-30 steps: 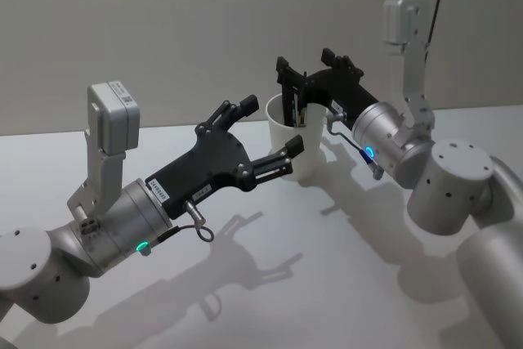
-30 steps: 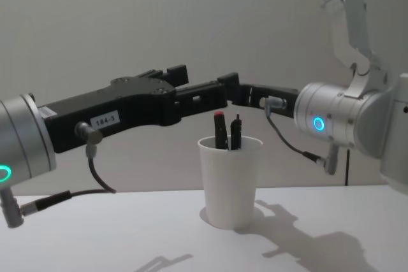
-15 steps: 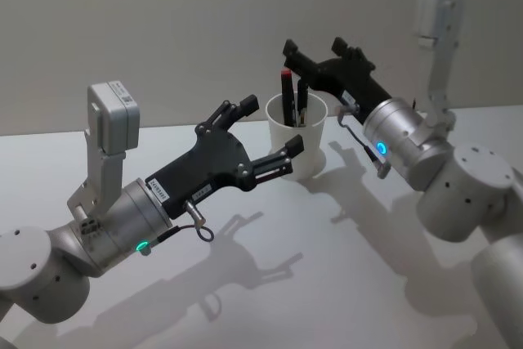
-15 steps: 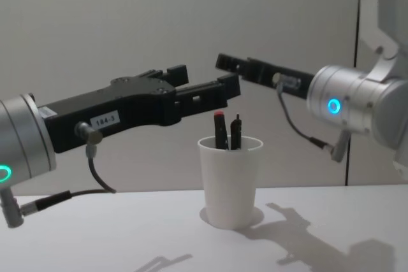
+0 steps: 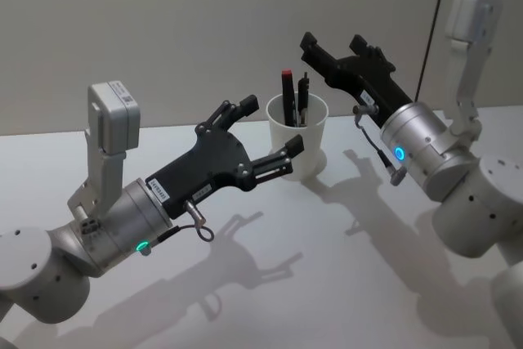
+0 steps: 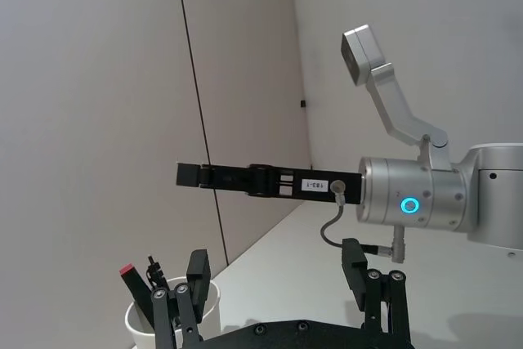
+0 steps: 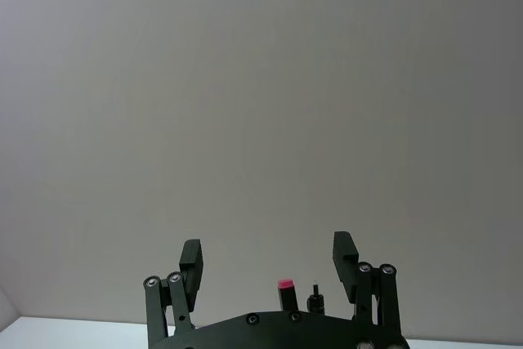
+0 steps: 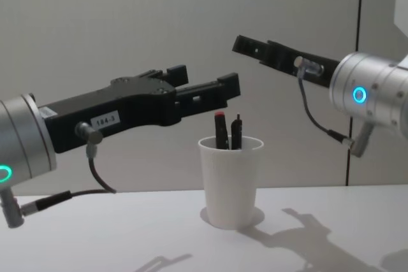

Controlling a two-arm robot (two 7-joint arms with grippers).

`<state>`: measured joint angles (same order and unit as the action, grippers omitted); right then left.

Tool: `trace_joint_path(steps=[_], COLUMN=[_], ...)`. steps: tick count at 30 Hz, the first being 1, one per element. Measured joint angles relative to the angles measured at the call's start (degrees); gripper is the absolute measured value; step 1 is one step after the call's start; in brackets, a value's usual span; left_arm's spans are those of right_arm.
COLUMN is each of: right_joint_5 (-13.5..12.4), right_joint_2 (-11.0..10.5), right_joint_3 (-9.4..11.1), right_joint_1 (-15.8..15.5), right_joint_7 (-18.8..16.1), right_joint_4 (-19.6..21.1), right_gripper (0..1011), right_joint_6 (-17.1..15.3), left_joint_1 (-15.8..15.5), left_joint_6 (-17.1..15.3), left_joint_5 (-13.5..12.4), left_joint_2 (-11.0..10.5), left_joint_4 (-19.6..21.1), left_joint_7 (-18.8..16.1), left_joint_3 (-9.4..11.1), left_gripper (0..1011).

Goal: Place the pen into the pen holder.

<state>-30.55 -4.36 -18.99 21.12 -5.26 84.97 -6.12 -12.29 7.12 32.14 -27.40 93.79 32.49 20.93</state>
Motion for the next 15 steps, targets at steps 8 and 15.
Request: trace_joint_path(steps=[8, 15], right_joint_5=[1.61, 3.95], right_joint_2=[-1.64, -4.18], right_joint_3=[0.68, 1.72], right_joint_1=[-2.4, -6.09], right_joint_7=[0.06, 0.32], right_joint_4=[1.81, 4.53], right_gripper=[1001, 1001], right_joint_6=[0.45, 1.17], left_joint_1=[-0.16, -0.37], left_joint_6=[-0.93, -2.26], left_joint_5=[-2.5, -5.83], left_joint_2=[0.66, 1.56], left_joint_4=[-0.06, -0.15], left_joint_7=[-3.89, -9.01], left_joint_3=[0.62, 1.45], left_gripper=[1001, 1001])
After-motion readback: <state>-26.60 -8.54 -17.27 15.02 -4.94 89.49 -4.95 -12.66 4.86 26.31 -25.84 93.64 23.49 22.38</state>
